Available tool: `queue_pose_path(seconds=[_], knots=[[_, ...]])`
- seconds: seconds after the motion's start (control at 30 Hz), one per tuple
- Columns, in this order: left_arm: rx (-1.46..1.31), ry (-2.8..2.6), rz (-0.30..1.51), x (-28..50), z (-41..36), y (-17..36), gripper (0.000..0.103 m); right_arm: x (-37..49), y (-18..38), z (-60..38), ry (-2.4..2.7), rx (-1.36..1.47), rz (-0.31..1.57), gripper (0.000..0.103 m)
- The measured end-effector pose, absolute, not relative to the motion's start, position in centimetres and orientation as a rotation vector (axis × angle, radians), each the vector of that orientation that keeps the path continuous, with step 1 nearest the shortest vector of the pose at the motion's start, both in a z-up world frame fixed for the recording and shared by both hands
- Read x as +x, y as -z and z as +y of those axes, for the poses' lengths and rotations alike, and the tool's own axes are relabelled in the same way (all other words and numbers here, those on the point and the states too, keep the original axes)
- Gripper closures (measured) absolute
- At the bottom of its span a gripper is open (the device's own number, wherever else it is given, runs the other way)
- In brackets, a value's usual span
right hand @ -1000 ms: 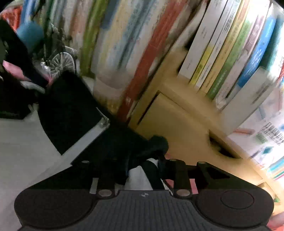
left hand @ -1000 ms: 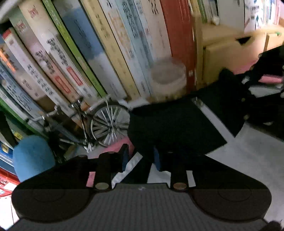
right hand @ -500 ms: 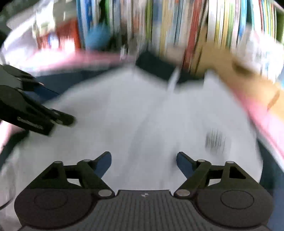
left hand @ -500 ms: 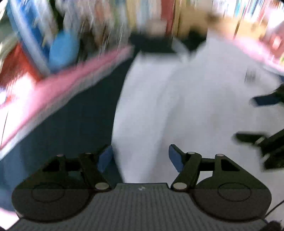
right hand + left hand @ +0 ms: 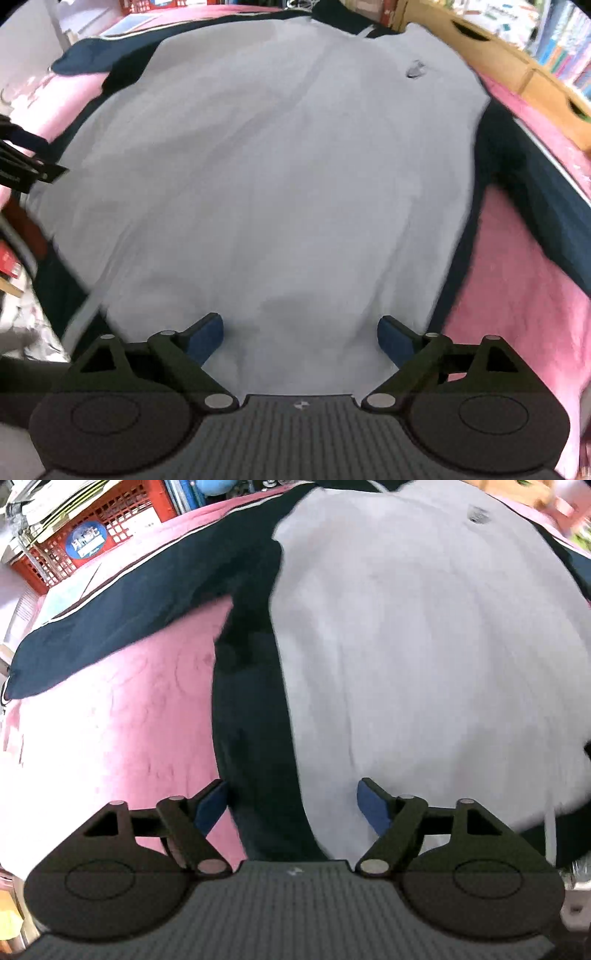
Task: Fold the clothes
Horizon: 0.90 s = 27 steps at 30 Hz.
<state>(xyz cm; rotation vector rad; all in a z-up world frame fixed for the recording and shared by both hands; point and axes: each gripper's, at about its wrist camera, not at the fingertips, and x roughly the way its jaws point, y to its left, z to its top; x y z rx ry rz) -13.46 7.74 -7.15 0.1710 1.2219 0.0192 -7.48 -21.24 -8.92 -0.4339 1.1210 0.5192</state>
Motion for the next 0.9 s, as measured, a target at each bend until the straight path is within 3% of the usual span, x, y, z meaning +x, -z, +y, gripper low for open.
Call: queue_pose_path(seconds=[0.2,0.5,0.73,0.8,0.9], knots=[[0.153,0.04,1.171,-18.0,8.7,5.7,0.022,-14.0,7.9,-21.7,-0.427,-0.507,1.028,0.012],[0.322,0.173,1.147,-21.2,8.6,7.1,0.016,-21.5,11.2,-16.8,-0.4,-0.937,0.77,0.012],[0.43,0.176,1.077,-21.4,7.6,8.8,0.016,-19.1,10.2,-17.9,-0.169,-0.82,0.726,0.013],[0.423,0.128,1.042,-21.0,7.8,8.8,0.007,-18.2,9.4,-18.7,-0.105,-0.744,0.731,0.012],[0.421,0.03,1.006,-20.3,8.6,8.6,0.006,-17.4,8.6,-20.1,-0.014,-0.67,0.753,0.012]])
